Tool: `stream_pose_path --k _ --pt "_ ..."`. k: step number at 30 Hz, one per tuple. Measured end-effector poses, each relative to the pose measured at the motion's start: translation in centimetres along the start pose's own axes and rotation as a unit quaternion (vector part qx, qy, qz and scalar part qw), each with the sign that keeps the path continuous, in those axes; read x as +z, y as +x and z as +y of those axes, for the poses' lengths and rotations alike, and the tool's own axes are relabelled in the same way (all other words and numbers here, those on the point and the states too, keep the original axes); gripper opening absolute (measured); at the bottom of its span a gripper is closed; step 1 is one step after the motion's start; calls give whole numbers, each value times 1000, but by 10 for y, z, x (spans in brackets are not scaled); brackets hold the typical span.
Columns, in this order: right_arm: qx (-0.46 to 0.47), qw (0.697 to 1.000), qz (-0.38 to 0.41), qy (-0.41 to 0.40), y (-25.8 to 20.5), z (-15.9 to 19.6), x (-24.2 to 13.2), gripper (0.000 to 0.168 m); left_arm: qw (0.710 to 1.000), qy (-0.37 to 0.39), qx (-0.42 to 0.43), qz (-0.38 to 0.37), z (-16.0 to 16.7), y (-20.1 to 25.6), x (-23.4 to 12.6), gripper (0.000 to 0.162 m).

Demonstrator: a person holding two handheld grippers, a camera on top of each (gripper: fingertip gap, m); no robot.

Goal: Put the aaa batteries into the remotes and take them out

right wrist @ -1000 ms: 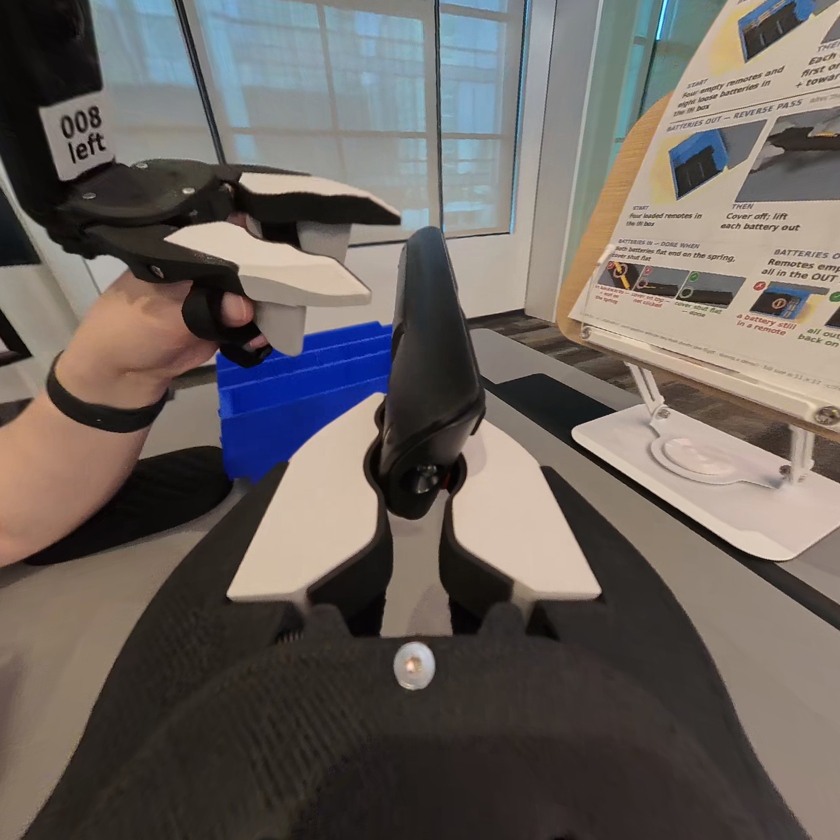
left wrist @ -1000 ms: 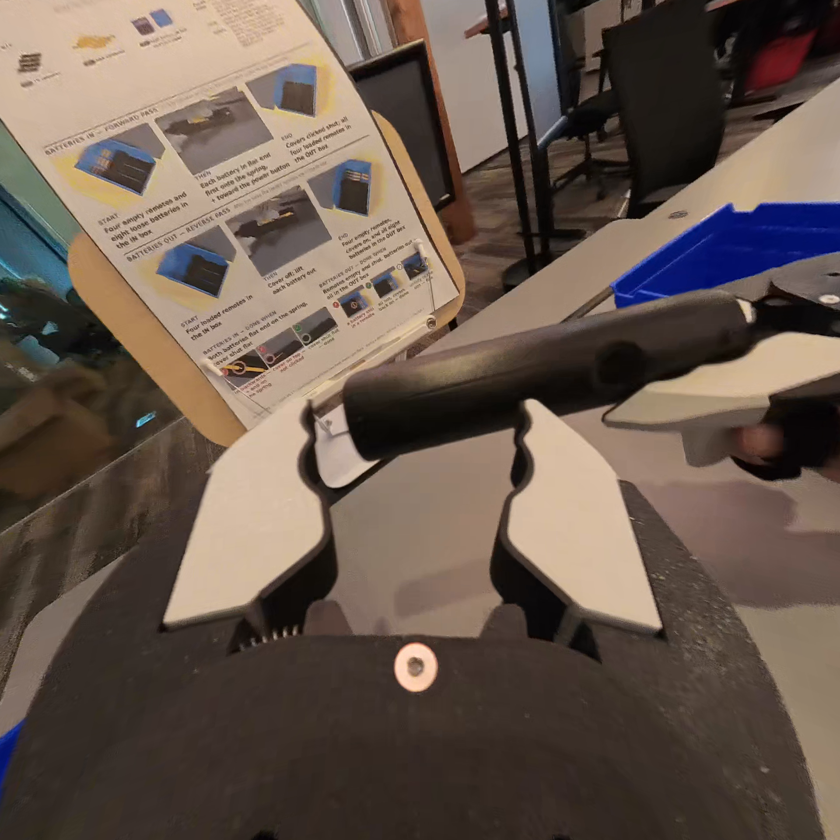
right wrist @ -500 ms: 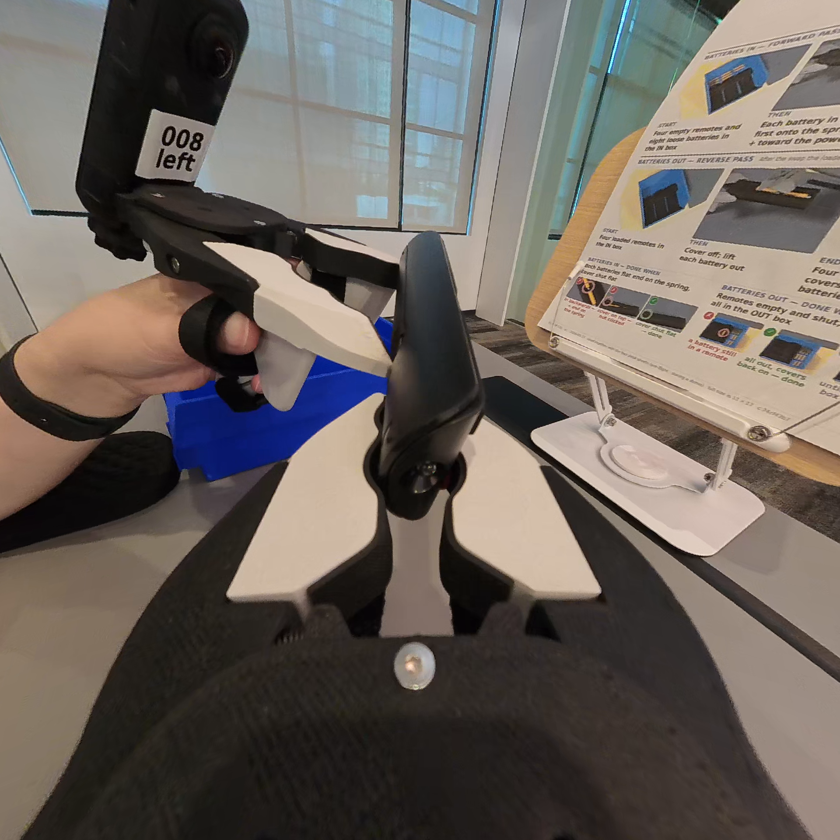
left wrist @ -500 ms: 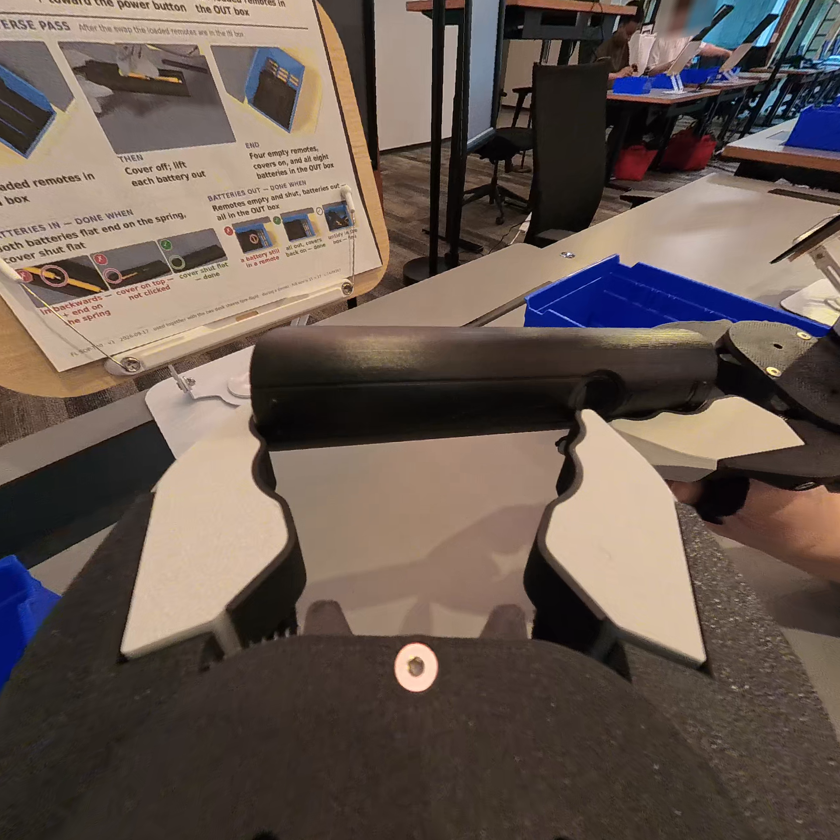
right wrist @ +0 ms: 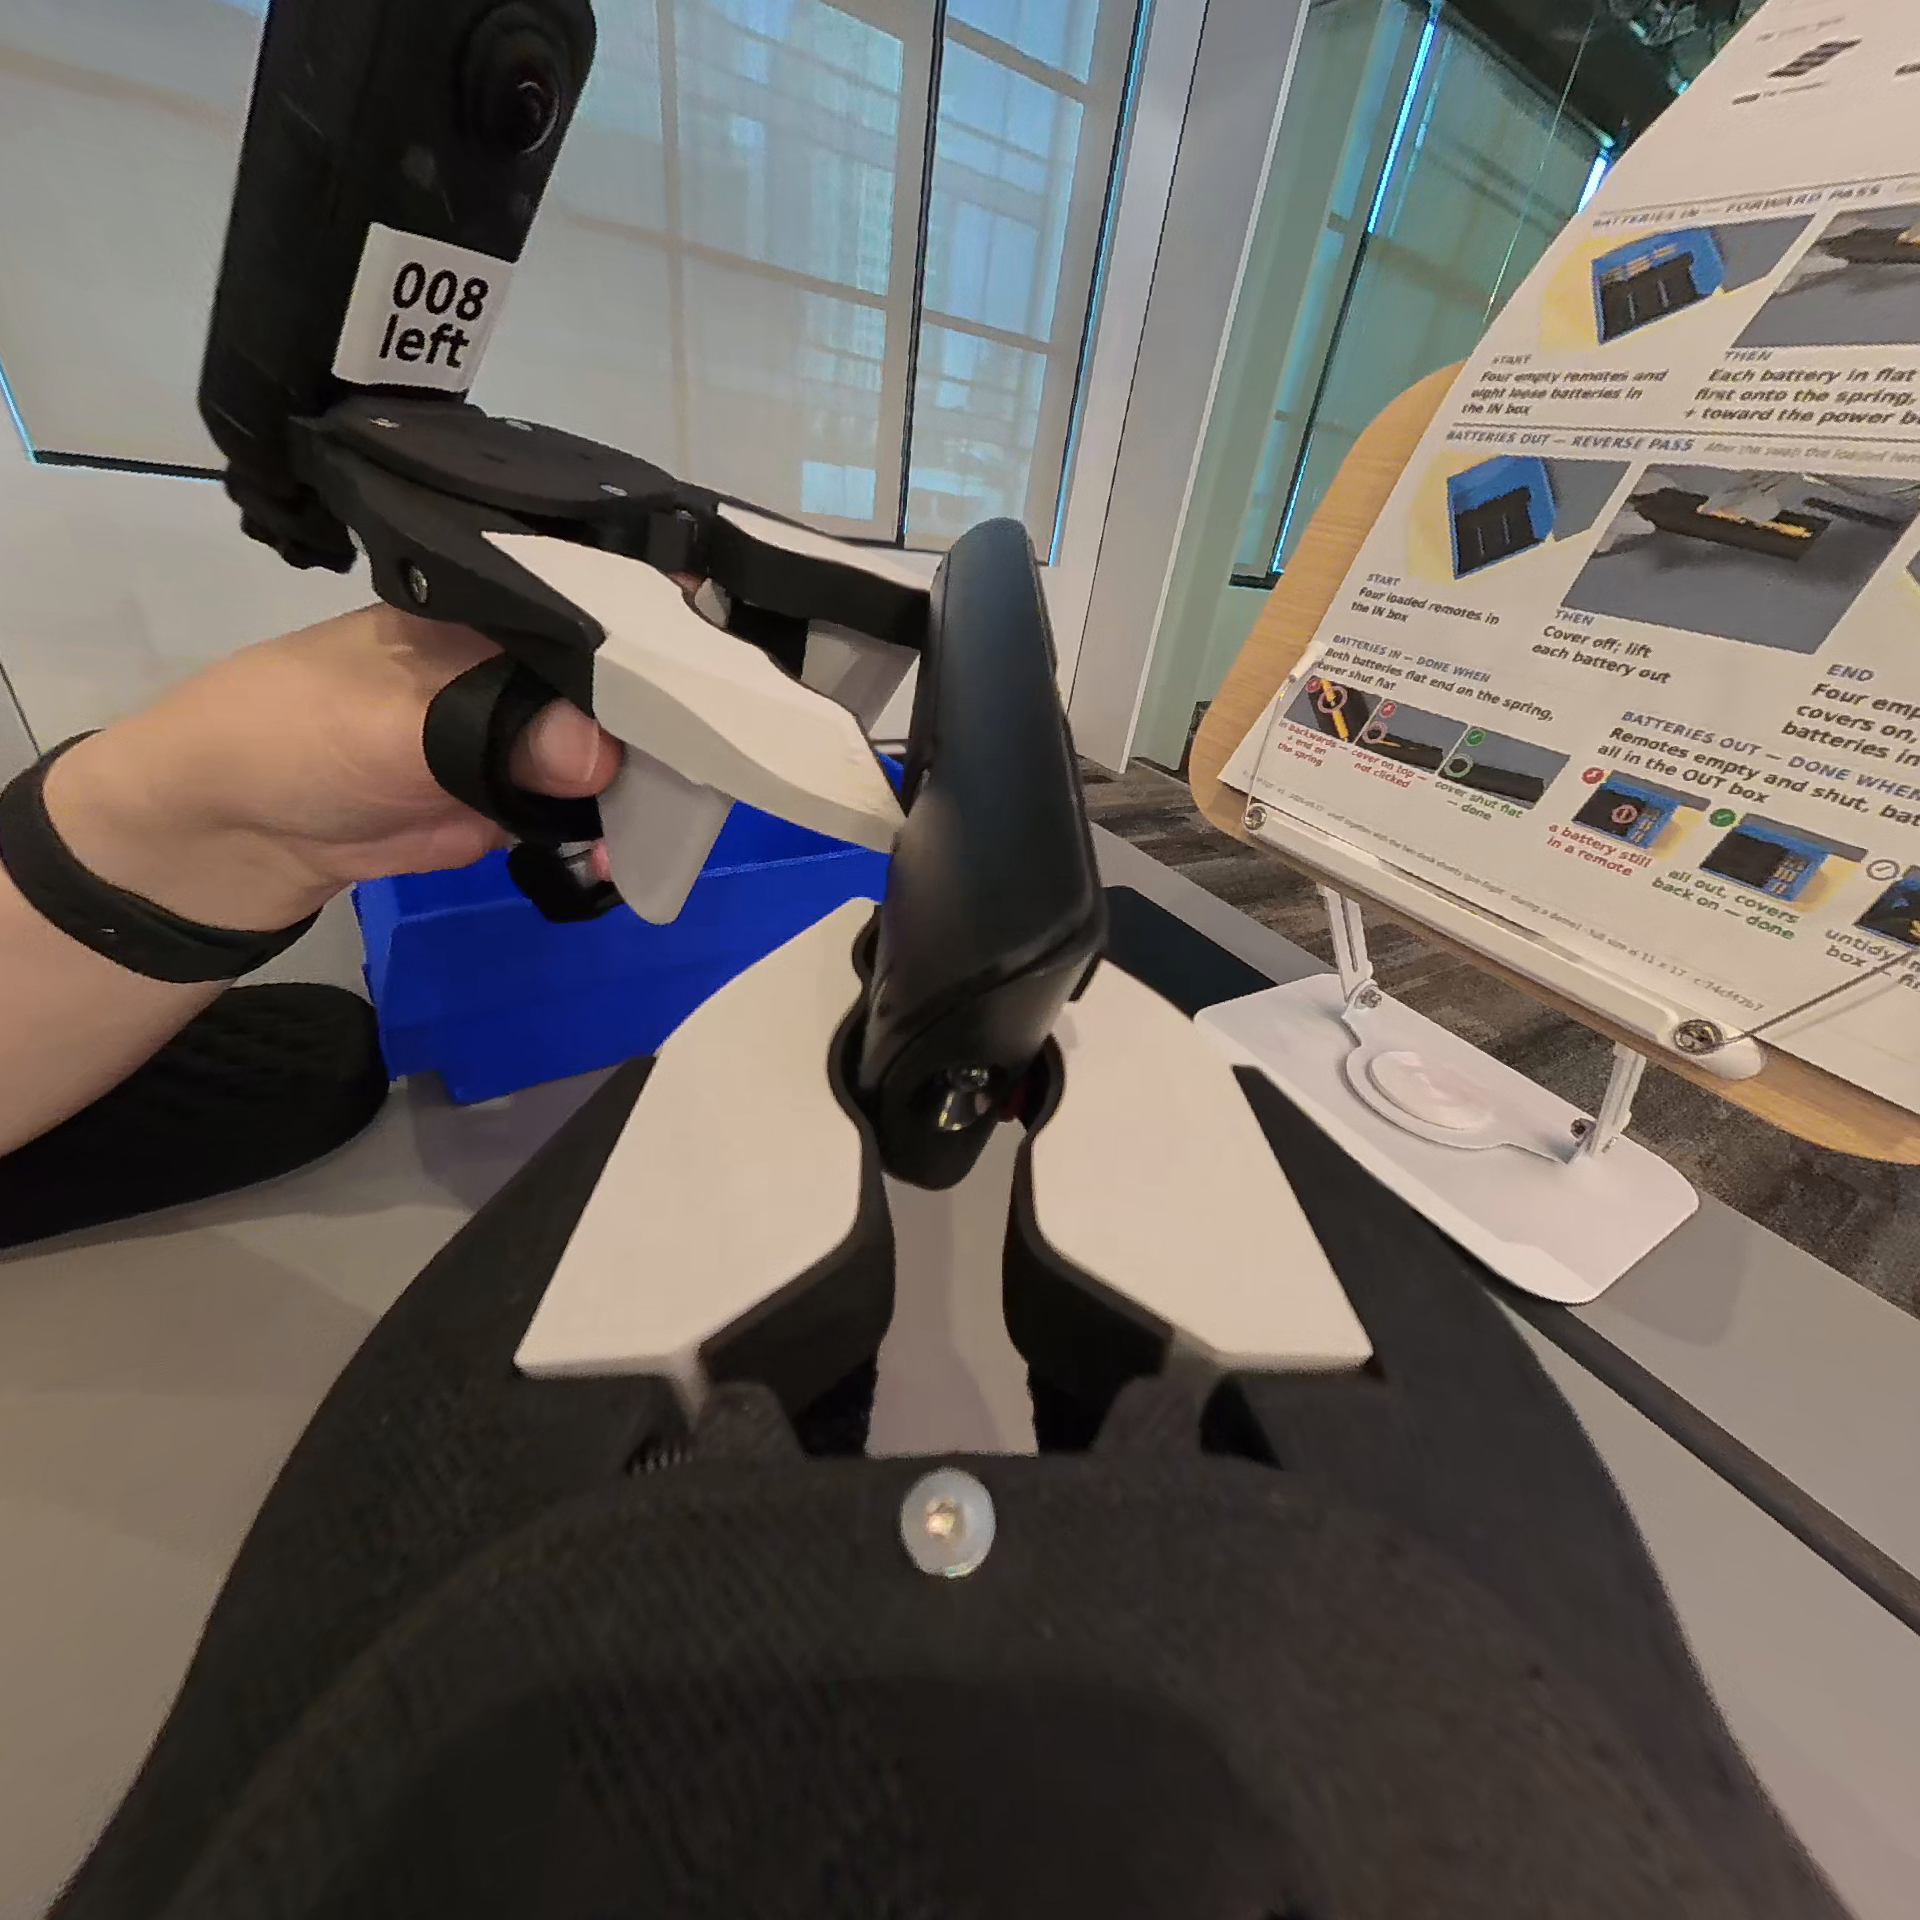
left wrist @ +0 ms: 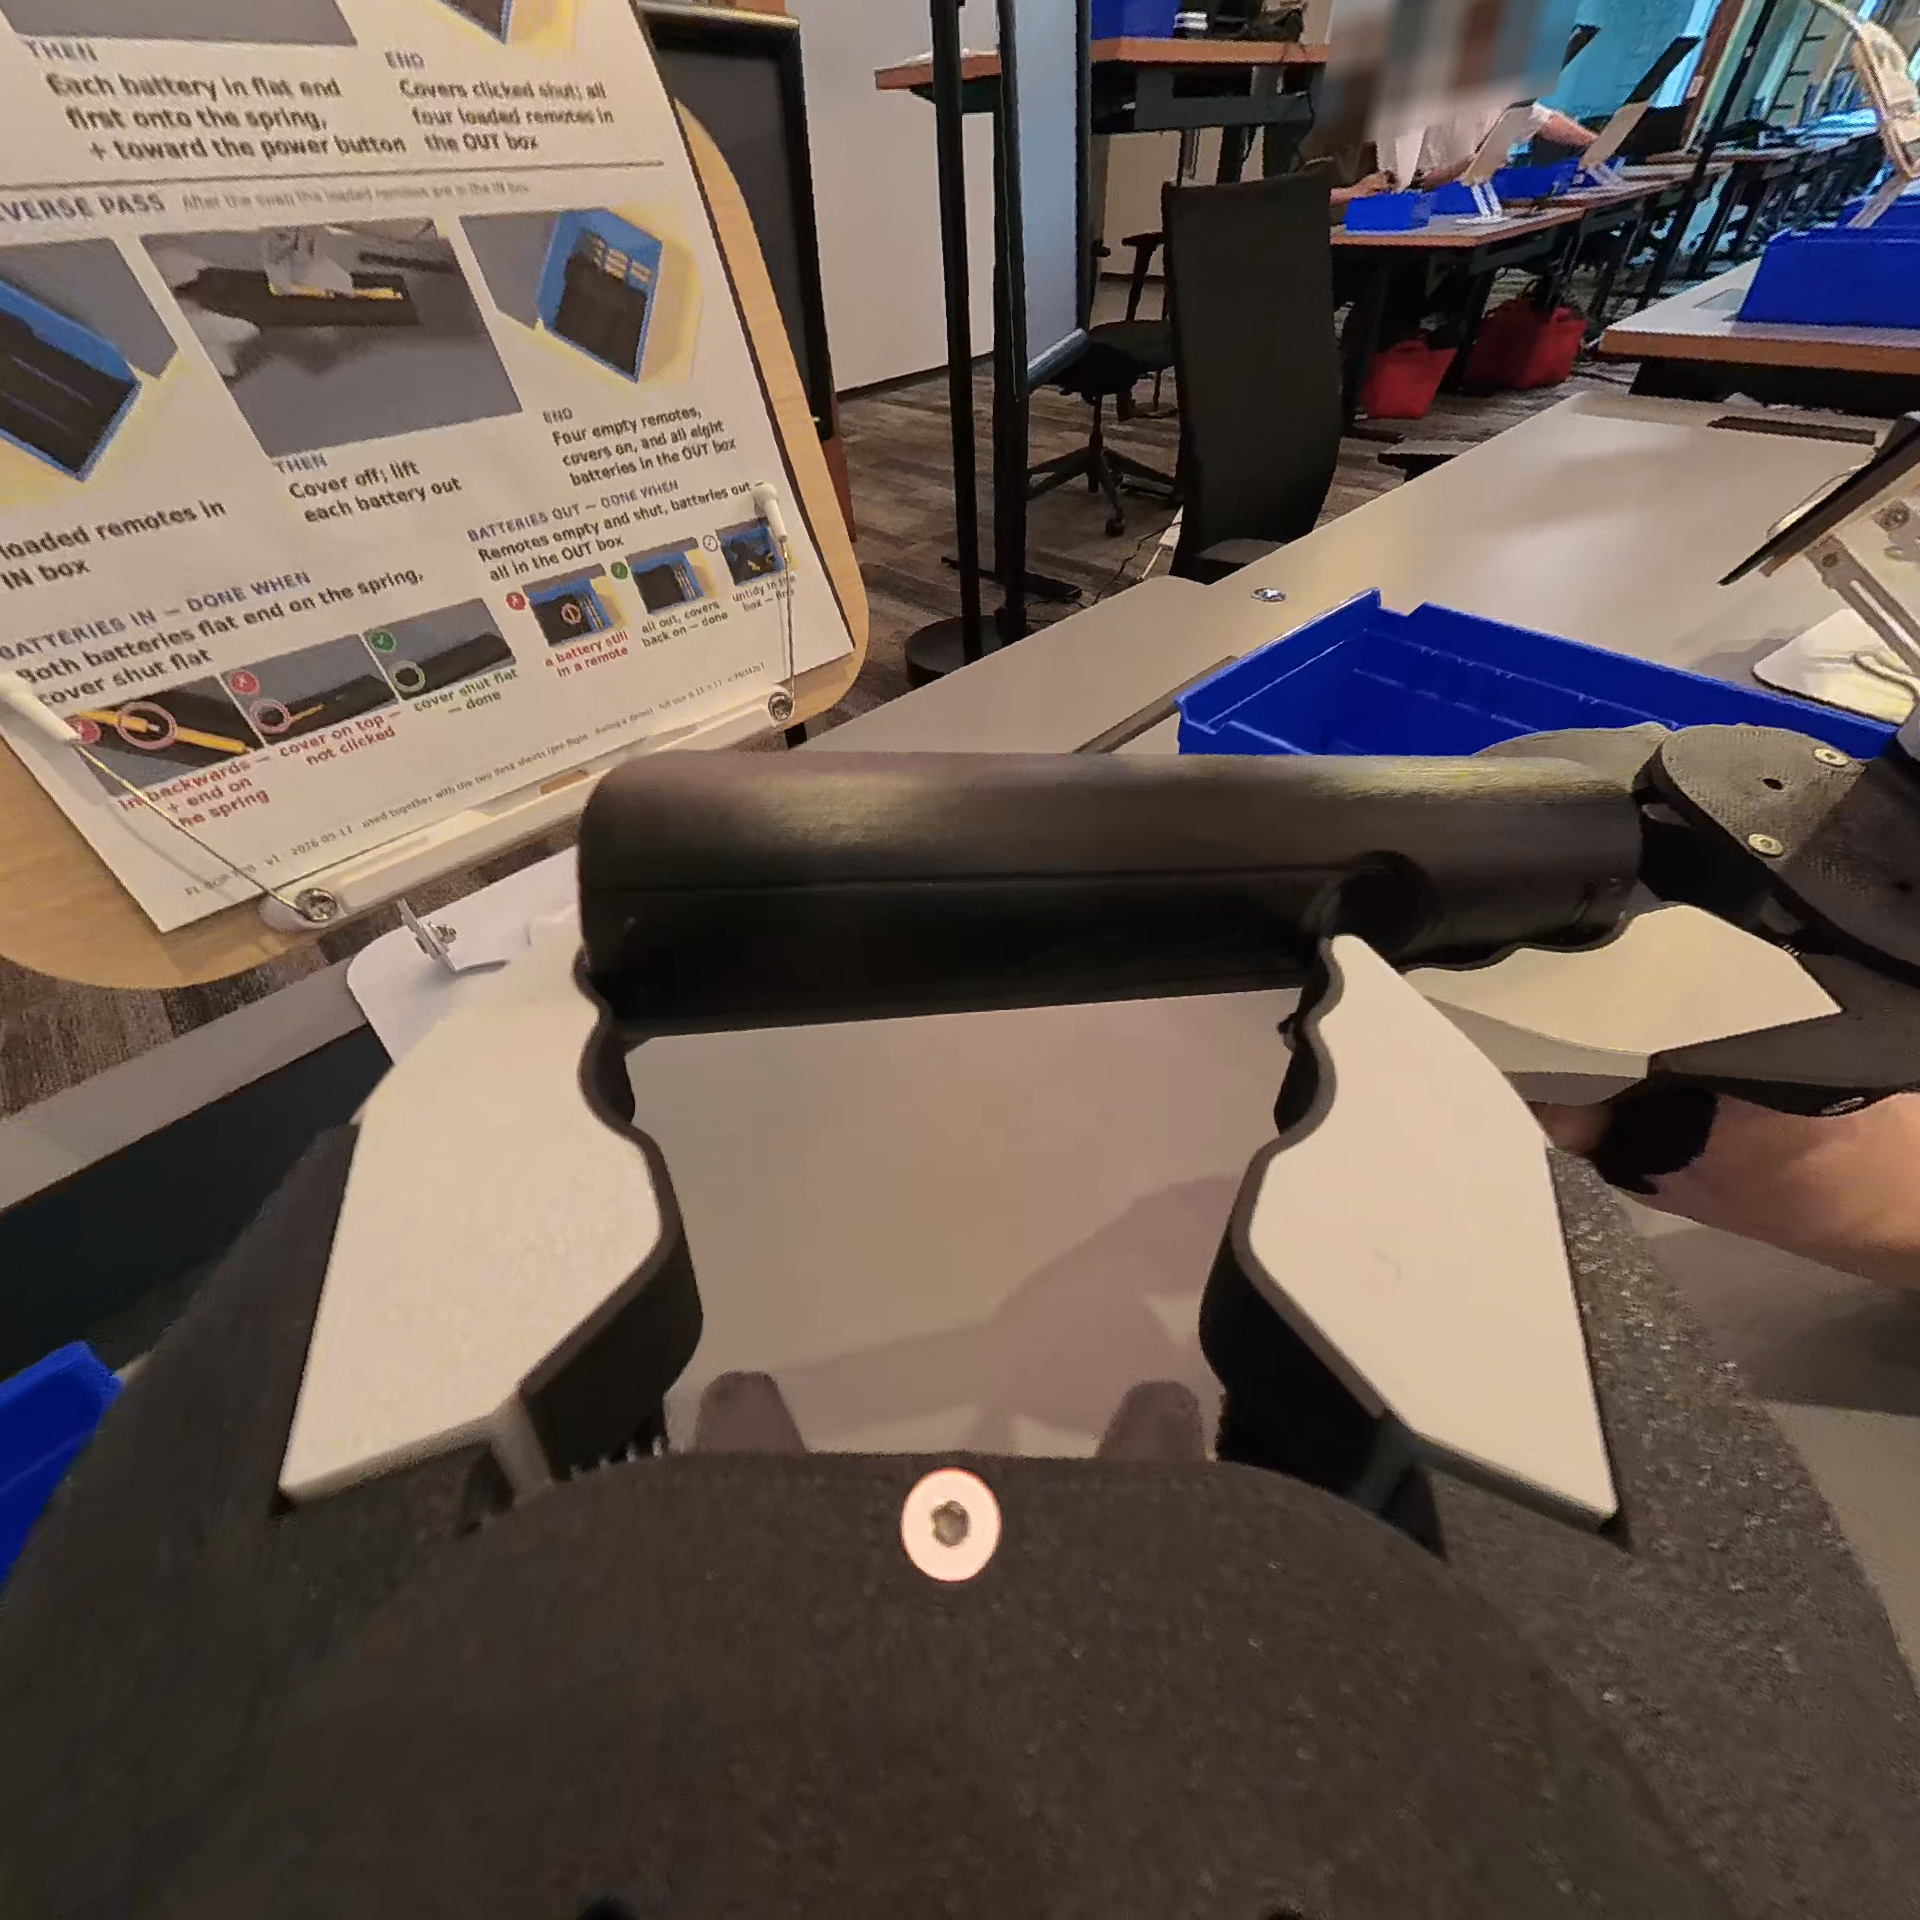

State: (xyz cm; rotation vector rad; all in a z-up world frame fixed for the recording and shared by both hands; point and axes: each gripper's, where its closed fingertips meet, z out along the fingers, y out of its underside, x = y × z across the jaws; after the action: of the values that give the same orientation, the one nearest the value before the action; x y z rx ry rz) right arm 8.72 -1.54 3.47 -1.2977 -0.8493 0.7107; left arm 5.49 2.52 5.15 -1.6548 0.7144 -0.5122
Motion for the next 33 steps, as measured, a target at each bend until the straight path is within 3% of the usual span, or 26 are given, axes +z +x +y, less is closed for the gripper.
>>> stream_pose_path --k 33 --pt "-49 999 11 7 -6 -6 -3 19 1000 10 6 24 -6 4 -5 123"
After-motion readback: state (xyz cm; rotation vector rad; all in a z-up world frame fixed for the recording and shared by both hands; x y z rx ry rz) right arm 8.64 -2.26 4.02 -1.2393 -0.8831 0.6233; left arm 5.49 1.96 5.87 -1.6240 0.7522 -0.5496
